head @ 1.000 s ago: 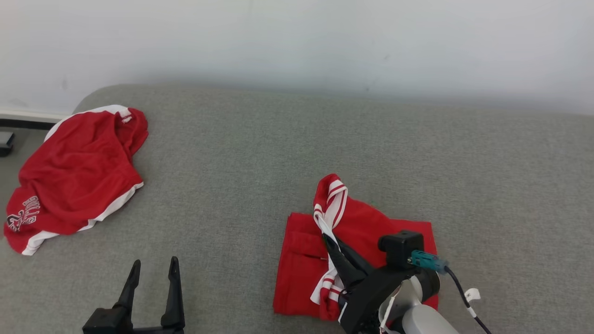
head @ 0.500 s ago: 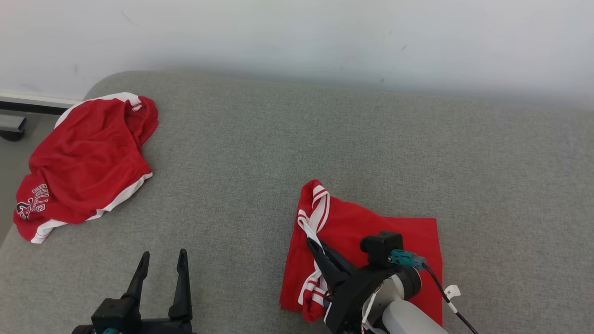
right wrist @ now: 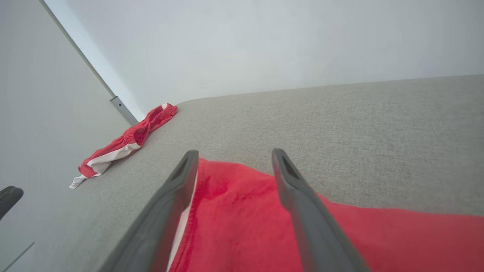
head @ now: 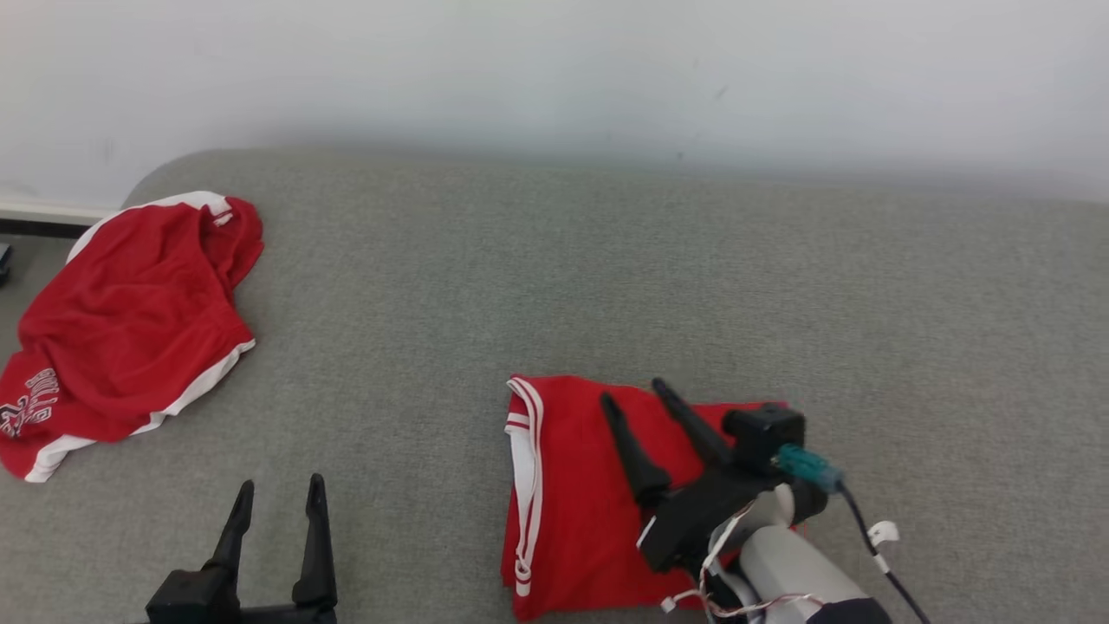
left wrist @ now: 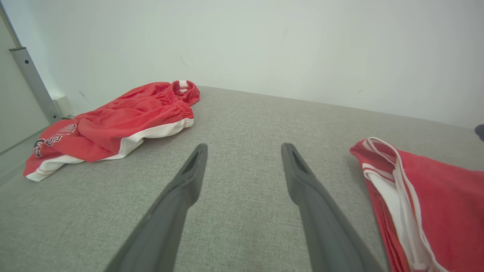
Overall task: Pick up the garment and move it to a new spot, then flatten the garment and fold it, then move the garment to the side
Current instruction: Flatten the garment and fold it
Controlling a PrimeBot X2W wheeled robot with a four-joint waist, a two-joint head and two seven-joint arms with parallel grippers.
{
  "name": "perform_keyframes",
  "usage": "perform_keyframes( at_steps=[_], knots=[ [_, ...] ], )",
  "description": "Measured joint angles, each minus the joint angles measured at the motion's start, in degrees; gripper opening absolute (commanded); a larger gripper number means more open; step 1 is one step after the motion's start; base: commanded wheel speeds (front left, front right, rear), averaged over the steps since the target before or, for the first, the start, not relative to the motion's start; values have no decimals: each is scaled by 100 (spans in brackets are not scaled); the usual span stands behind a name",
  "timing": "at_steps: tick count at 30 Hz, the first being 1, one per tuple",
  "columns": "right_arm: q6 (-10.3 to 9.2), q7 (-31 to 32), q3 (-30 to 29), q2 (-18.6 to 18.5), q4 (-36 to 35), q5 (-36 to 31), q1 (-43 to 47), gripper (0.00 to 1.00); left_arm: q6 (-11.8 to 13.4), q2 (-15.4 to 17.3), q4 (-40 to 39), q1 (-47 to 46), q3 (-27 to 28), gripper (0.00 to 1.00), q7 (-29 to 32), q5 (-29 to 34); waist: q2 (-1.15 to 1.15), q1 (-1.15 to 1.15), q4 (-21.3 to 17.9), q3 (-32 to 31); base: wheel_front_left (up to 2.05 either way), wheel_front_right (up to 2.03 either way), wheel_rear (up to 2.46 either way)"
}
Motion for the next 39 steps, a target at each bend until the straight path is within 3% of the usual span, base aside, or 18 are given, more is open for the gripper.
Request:
perform_keyframes(
  at_steps=[9, 17, 29, 39],
  knots=[
    [0, -122, -1243, -238, -824, -690, 434, 100, -21, 1, -145, 200, 294, 100, -1, 143, 0, 0, -341, -101, 0, 0, 0],
    [0, -134, -1996, -268, -1733, -1009, 1201, 100, -43, 1, -345, 342, 497, 100, 0, 327, 0, 0, -652, -206, 0, 0, 0],
    [0, -135, -2340, -268, -2909, -1305, 2420, 100, -53, 8, -470, 533, 690, 100, 0, 433, 0, -1, -994, -402, 0, 0, 0],
    [0, -136, -2460, -208, -3236, -1459, 2842, 100, -94, 4, -601, 637, 661, 100, 0, 542, 0, -1, -1082, -445, 0, 0, 0]
  ],
)
